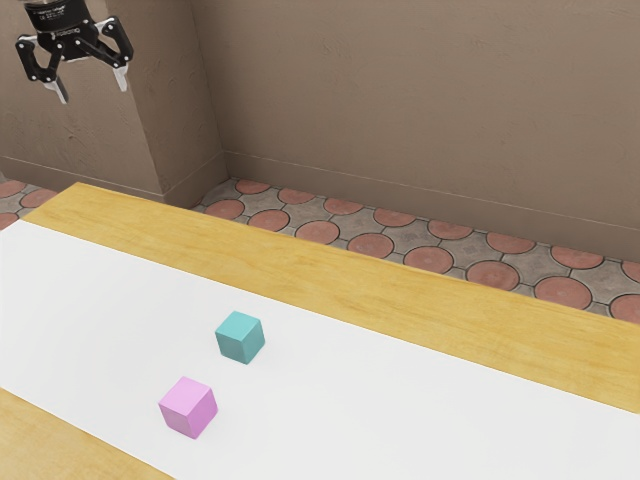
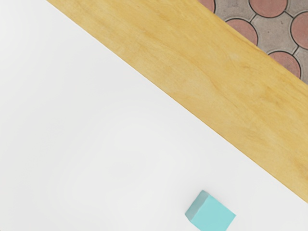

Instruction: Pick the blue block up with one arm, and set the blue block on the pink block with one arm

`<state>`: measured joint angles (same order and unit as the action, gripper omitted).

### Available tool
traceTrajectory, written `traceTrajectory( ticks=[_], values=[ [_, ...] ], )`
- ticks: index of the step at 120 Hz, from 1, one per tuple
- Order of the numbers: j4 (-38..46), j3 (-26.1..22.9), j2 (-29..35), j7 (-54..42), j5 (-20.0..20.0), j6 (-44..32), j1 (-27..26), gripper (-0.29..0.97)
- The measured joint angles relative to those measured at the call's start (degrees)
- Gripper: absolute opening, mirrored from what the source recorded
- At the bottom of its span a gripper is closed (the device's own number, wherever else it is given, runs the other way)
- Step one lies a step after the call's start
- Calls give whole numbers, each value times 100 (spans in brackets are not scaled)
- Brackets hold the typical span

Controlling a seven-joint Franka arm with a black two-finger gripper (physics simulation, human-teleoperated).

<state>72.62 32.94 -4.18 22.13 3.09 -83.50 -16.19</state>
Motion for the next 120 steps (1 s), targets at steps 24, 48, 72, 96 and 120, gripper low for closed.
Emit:
traceTrajectory(
  ticks=[24, 48, 72, 96, 120],
  values=[
    [-579, -96, 700, 45, -62, 58, -358, 66],
    [-778, -245, 1340, 72, -166, 303, -1391, 66],
    [-612, -262, 1337, 91, -170, 409, -1537, 66],
    [2269, -900, 2698, 99, -671, 22, -1505, 66],
    [5520, -1184, 3962, 64, -685, -742, -287, 66]
  ],
)
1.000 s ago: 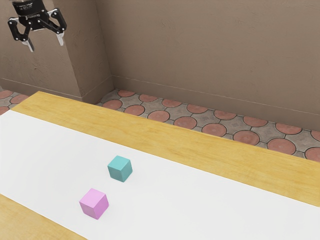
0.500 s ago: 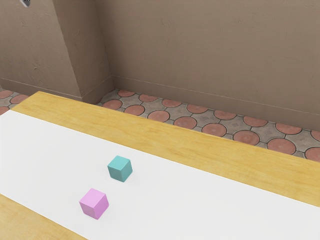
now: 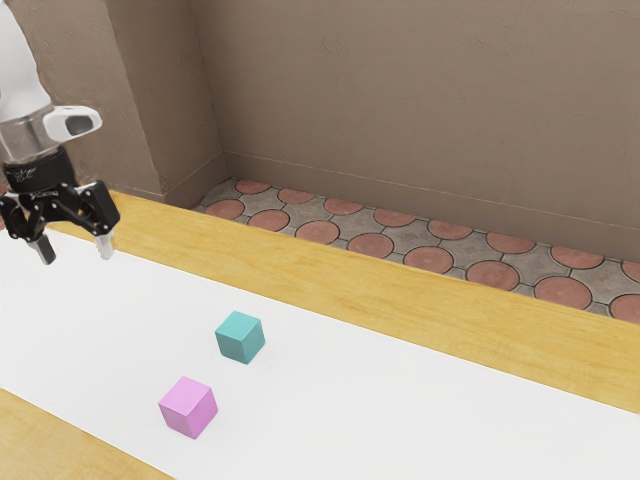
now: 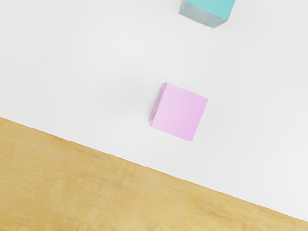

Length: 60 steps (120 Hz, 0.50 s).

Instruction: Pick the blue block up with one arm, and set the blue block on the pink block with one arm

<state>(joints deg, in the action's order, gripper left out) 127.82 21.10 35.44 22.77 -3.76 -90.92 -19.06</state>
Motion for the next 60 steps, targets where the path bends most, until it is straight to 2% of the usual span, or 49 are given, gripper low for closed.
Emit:
traceTrajectory(
  ticks=[11, 25, 41, 60],
  values=[
    [615, -295, 154, -107, -128, -404, 156, 66],
    [1384, -374, -134, -208, -256, -1126, 161, 66],
    [1441, -361, -1280, -299, -387, -2220, 42, 66],
    [564, -356, -2555, -378, -346, -3152, -96, 66]
  ],
)
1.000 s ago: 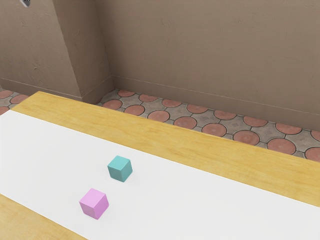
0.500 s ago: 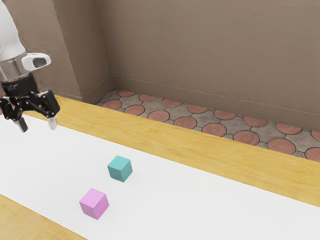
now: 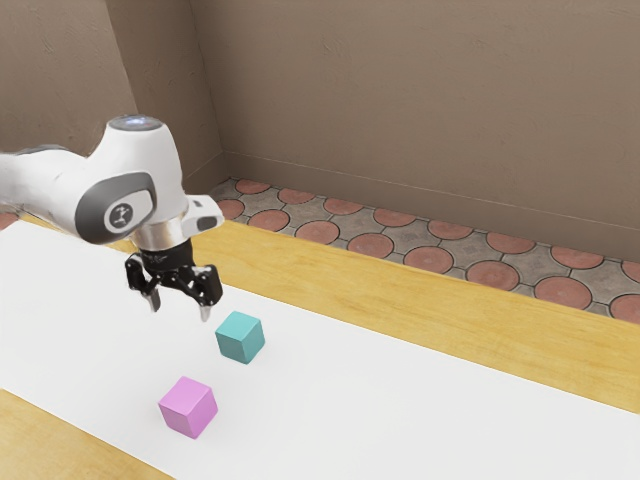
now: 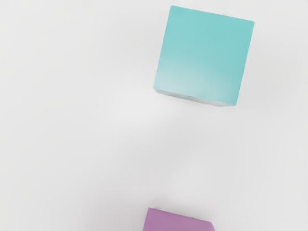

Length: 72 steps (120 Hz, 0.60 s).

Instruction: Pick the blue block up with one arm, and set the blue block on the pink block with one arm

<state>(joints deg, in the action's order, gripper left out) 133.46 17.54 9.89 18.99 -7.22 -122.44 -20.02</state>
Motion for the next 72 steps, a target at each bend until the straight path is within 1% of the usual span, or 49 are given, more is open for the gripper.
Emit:
traceTrajectory(
  ticks=[20, 30, 41, 59, 63, 72],
  values=[
    [-149, 29, -832, -267, 52, -1071, -32, 66],
    [-344, 35, -1154, -391, 61, -1382, -9, 66],
    [-436, 33, -1299, -603, 101, -1591, 7, 66],
    [-345, 22, -1484, -1001, 453, -1771, -16, 66],
    [-312, 22, -1489, -1094, 605, -1798, -24, 66],
    [-280, 22, -1498, -1319, 1082, -1839, -34, 66]
  ],
)
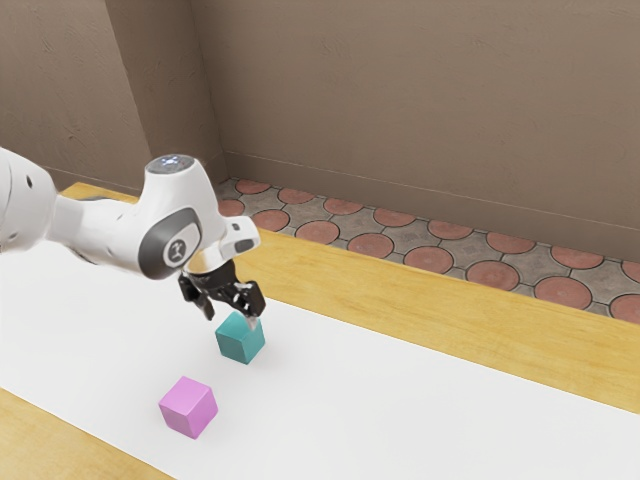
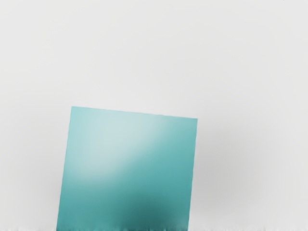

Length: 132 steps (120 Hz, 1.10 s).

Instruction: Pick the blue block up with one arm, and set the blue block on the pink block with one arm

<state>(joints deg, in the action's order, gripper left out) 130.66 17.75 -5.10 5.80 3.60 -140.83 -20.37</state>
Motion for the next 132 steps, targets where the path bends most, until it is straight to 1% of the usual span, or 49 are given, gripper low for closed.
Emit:
traceTrajectory(
  ticks=[8, 15, 34, 66, 87, 103, 117, 132],
  values=[
    [13, 6, -5, -203, 285, -23, -3, 66],
    [15, 13, -15, -410, 396, -39, 7, 66],
    [18, 17, -170, -980, 410, -64, 29, 66],
    [-66, 17, -244, -1739, 476, -90, 81, 66],
    [-330, 15, -535, -2076, 642, -101, 230, 66],
    [-353, 9, -537, -2278, 731, -98, 205, 66],
    [-215, 9, -431, -2419, 783, -69, 143, 66],
    [-224, 9, -563, -2543, 813, -66, 178, 66]
  ],
)
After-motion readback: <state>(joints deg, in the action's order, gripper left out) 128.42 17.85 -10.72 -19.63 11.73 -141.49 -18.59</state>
